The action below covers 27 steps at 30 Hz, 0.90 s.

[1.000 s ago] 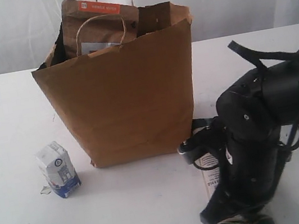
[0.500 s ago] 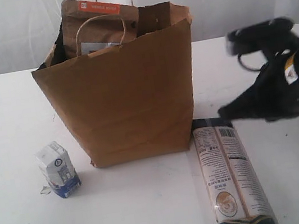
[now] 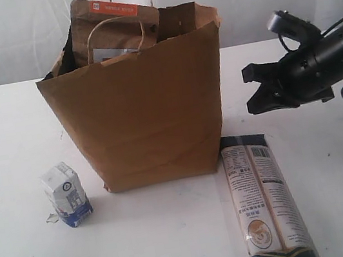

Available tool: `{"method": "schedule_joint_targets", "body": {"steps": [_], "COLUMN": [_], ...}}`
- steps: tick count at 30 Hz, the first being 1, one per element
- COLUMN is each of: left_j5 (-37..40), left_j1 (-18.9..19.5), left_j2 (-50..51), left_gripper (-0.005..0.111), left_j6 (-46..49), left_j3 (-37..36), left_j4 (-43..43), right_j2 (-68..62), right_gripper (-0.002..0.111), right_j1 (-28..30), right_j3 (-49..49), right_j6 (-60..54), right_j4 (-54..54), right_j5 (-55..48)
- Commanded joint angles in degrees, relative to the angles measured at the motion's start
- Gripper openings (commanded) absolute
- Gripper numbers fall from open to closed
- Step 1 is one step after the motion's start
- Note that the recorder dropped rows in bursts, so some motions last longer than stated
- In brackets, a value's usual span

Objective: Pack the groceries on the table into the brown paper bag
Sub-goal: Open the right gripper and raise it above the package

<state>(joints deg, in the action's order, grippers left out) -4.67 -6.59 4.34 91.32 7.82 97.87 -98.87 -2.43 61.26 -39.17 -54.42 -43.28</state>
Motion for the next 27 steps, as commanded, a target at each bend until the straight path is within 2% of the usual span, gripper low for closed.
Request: {"method": "schedule_joint_targets", "body": {"steps": [1, 7, 12, 21, 27], "left_j5": [0.4, 0.9, 2.3, 2.0, 1.7], "left_j1": [0.2, 0.2, 0.2, 0.2, 0.2], "left_j2": [0.2, 0.2, 0.2, 0.2, 0.2], "left_gripper": [0.0, 0.0, 0.0, 0.0, 0.0], "left_j6": [-0.1, -0.3, -0.3, -0.3, -0.3], "left_j3": [0.3, 0.3, 0.3, 0.3, 0.3], "left_j4": [1.0, 1.2, 1.4, 1.4, 1.4], "right_j2": [-6.4, -10.5, -12.3, -15.7, -17.7], "right_gripper": [0.0, 0.0, 0.0, 0.0, 0.0], "right_j1": [-1.1, -2.7, -4.3, -4.5, -4.4], "right_j3": [4.4, 5.5, 5.4, 5.3, 5.3], "right_j6": [-4.7, -6.2, -9.7, -7.8, -0.9], "right_j4": [-2.3, -2.6, -2.3, -0.1, 10.7], "right_j5": [-1.8, -1.9, -8.4, -7.9, -7.4]}}
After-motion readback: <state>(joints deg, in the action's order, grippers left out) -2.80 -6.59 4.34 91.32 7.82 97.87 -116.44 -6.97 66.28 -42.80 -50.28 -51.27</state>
